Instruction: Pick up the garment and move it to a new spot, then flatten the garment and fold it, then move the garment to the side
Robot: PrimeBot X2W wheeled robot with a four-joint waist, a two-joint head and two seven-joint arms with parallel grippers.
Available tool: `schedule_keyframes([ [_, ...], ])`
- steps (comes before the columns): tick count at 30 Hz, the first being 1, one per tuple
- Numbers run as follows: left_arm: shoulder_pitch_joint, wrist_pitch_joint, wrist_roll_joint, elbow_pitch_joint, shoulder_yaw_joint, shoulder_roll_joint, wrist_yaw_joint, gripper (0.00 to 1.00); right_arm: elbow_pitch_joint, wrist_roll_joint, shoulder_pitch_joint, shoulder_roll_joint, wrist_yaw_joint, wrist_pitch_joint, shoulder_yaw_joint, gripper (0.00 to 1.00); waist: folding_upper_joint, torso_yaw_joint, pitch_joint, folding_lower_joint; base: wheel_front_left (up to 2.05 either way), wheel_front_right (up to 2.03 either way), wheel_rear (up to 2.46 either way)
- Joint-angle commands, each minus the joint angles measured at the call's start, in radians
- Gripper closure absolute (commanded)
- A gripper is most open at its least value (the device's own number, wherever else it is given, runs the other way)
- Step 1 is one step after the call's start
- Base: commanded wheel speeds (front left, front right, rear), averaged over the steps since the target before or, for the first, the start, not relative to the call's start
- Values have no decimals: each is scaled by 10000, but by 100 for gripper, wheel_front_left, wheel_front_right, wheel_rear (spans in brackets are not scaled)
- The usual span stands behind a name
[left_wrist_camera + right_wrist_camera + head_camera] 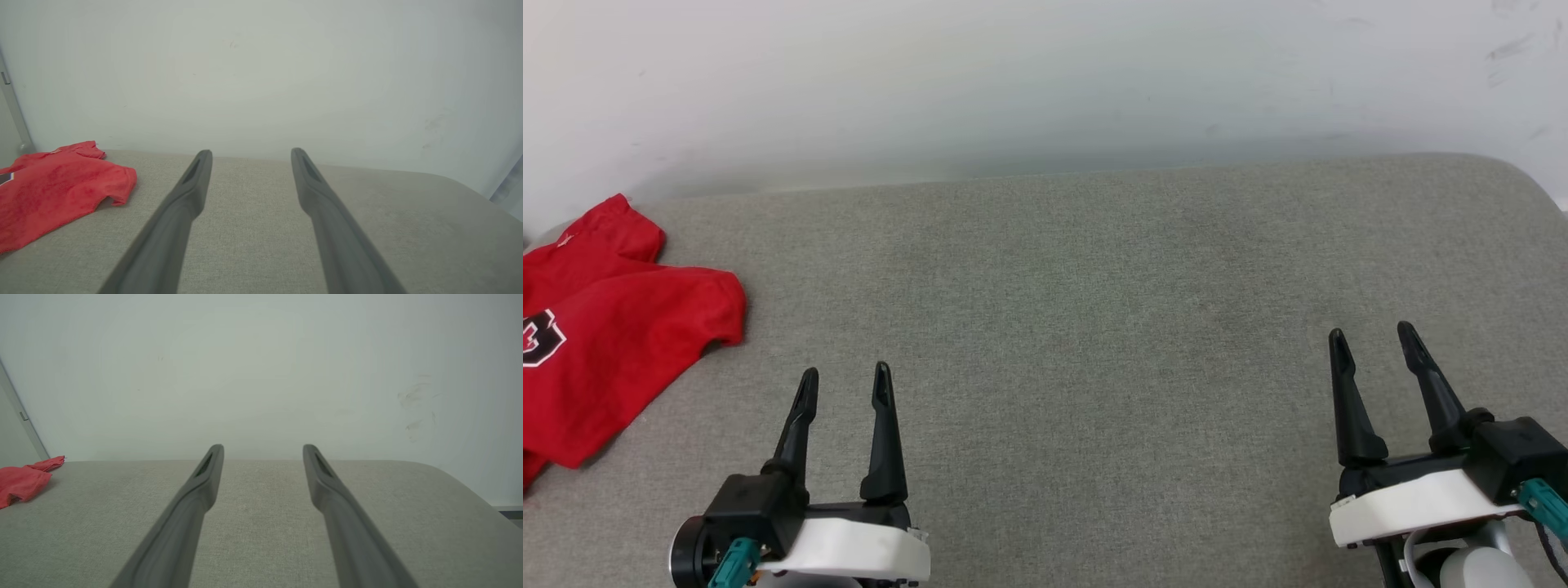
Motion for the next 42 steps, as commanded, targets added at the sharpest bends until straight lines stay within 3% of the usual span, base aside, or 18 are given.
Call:
schedule_keyframes([
  [1, 154, -107, 228, -57, 238, -191, -362, 0, 48, 113, 75, 16, -3, -103, 50, 0, 0, -6, 4, 0, 0, 0, 0],
  [10, 427, -284, 1305, 232, 1013, -809, -1762, 0, 370, 1, 92, 18, -3, -281, 66, 0, 0, -10, -24, 0, 0, 0, 0],
  [24, 699, -516, 2458, 296, 1444, -1132, -2386, 0, 504, -607, 167, 23, -3, -512, 54, 0, 0, -58, -91, 0, 0, 0, 0],
  [29, 645, -498, 2360, 474, 1564, -1184, -2619, 0, 462, -466, 137, 23, -3, -501, 67, 0, 0, 48, -58, 0, 0, 0, 0],
  [36, 565, -498, 2283, 658, 1703, -1200, -2663, 0, 492, -371, 198, 22, -3, -496, 272, 0, 0, 527, -19, 0, 0, 0, 0],
  [42, 583, -498, 2247, 833, 1773, -1201, -2632, 0, 556, -312, 406, 23, -3, -496, 391, 0, 0, 1374, -114, 0, 0, 0, 0],
])
